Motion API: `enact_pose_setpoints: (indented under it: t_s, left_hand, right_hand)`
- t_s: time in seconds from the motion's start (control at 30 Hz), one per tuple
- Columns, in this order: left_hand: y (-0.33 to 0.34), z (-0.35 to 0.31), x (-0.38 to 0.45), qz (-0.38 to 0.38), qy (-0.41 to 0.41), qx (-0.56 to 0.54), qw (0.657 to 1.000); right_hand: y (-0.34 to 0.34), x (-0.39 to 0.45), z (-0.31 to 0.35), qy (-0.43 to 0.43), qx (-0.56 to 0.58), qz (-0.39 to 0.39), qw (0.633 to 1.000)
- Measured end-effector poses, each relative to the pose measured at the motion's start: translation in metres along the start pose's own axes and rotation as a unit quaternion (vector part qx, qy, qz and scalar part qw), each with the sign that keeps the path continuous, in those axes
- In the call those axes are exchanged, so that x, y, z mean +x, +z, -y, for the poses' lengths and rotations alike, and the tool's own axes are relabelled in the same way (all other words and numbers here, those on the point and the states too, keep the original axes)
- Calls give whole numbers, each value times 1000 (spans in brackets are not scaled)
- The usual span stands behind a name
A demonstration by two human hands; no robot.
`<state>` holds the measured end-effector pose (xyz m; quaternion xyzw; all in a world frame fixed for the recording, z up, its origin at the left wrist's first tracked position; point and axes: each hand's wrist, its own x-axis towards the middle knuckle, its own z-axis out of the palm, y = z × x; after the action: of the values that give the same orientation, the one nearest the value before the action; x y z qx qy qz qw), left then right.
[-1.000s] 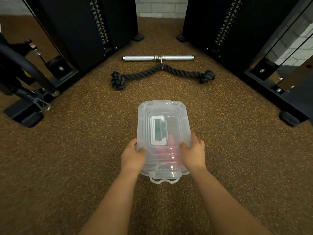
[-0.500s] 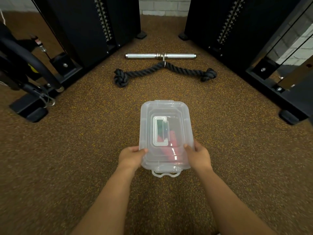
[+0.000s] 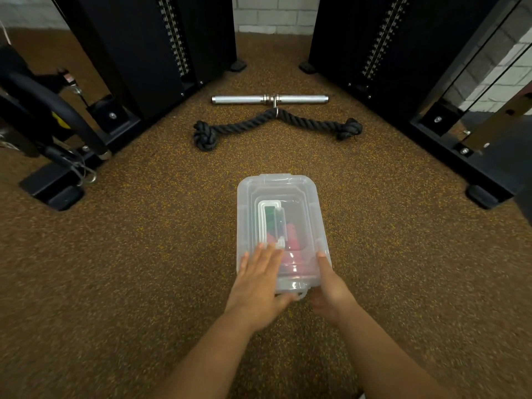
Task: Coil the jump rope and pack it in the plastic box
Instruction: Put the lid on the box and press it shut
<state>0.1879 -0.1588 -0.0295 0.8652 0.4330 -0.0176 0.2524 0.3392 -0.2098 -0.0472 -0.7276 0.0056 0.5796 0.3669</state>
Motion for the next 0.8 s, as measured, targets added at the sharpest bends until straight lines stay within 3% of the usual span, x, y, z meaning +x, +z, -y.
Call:
enact_pose_setpoints:
  t_s: [0.07, 0.17, 0.3, 0.47, 0.8]
  left_hand:
    - [6, 1, 1, 53, 3, 42, 998]
    - [6, 2, 4, 71, -7, 87, 994]
    - [3, -1, 4, 66, -16, 126, 990]
    - [-3, -7, 9, 37, -19, 126, 991]
    - [-19, -9, 21, 50, -4, 88, 995]
  right_hand:
    - [2, -3, -5, 22, 58, 41, 997]
    - [2, 3, -9, 17, 81, 54, 995]
    - [7, 1, -9, 18, 52, 12, 998]
    - [8, 6, -4, 11, 128, 8, 992]
    - [4, 5, 1, -24, 11, -24, 999]
